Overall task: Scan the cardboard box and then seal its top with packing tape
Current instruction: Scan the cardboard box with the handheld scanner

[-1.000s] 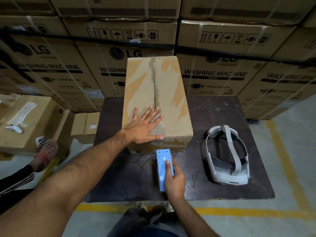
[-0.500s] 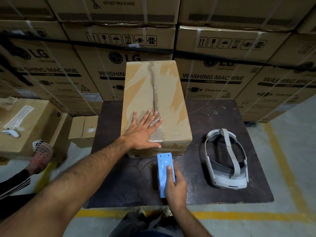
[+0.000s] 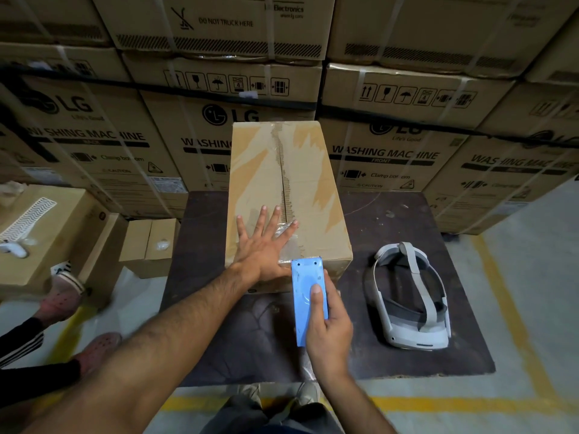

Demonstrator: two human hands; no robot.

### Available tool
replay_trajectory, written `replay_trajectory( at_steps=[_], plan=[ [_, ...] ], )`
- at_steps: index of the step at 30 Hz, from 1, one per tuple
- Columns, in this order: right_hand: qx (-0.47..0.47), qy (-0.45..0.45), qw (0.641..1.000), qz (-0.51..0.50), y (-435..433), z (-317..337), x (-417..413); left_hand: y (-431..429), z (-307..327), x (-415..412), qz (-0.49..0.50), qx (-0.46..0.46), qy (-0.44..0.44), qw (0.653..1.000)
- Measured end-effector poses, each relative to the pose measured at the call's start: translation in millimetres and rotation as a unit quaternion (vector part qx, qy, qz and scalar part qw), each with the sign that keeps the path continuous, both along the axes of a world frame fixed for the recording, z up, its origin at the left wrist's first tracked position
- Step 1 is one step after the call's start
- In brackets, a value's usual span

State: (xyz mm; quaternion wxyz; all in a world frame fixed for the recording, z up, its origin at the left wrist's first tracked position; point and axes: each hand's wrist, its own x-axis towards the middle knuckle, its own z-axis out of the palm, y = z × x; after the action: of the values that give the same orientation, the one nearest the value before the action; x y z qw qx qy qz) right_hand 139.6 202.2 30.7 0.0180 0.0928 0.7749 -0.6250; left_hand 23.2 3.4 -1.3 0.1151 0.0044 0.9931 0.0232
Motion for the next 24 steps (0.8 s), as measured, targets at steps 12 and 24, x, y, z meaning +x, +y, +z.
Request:
replay_trajectory(
  at_steps=[12,24],
  plan=[
    [0.308,0.316,0.896,-0.054,-17.2,18.1,-60.1,-0.2,5.1,4.8,-0.023,0.009,0.011,1.0],
    [0.459,0.341,0.816,-0.086,-49.8,21.8,-120.7,-27.4,1.7,11.2,-0.019,0.069,0.024,0.997]
  ],
)
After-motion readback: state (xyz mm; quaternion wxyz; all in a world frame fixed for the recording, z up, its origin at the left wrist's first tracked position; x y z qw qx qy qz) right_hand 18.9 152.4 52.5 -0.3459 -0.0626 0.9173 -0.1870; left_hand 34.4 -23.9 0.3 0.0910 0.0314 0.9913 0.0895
